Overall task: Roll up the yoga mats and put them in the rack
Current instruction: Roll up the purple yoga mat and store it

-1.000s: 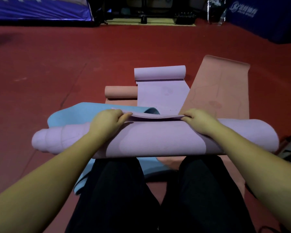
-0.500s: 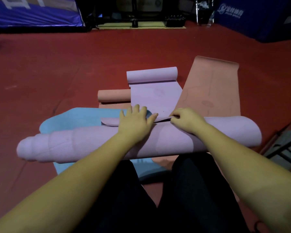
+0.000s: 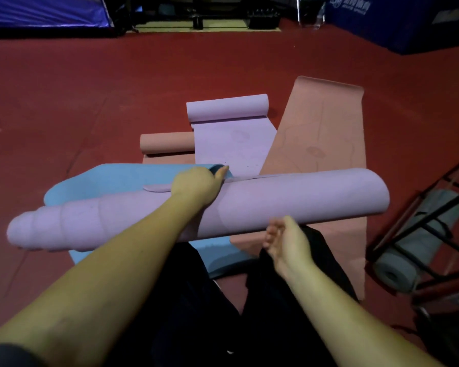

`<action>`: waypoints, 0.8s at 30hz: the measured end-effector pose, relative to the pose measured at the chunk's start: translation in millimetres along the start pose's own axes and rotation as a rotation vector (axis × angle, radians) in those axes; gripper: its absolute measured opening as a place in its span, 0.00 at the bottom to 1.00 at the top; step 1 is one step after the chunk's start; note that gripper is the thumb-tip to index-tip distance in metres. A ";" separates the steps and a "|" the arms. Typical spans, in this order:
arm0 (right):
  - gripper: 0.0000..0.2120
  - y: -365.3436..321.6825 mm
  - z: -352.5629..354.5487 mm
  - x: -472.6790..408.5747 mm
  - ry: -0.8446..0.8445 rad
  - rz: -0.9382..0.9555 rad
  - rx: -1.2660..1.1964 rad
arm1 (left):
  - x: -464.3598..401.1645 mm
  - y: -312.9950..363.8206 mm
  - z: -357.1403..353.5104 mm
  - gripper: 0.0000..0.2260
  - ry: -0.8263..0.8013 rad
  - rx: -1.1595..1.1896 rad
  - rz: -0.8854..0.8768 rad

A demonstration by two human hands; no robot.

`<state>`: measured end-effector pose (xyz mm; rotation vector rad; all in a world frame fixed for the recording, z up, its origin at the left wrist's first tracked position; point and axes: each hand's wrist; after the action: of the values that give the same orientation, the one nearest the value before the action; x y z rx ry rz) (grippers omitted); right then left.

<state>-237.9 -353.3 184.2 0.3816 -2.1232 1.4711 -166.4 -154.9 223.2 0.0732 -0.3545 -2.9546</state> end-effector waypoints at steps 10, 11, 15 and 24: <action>0.20 21.7 -35.7 -32.1 0.036 -0.328 -0.433 | -0.4 7.4 0.5 0.29 0.063 0.020 -0.035; 0.20 14.4 -41.2 -28.6 0.042 -0.297 -0.466 | 0.9 5.8 3.6 0.30 0.089 0.020 -0.037; 0.21 -46.9 -74.4 -15.9 -0.091 -0.072 -0.538 | -1.7 11.8 48.9 0.32 0.256 0.063 0.003; 0.17 -200.7 -124.8 46.4 -0.146 0.422 -0.436 | -11.5 62.4 155.3 0.25 0.371 0.712 0.116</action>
<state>-142.2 -308.6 400.7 -0.1350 -2.6779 1.1555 -155.9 -176.9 389.2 0.6425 -1.2633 -2.4748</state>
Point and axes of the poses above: each hand's wrist, its own x-axis away from the middle knuckle, its own z-axis out of the back of the hand, y = z × x, and after that the axes turned 6 degrees about x, right-handed
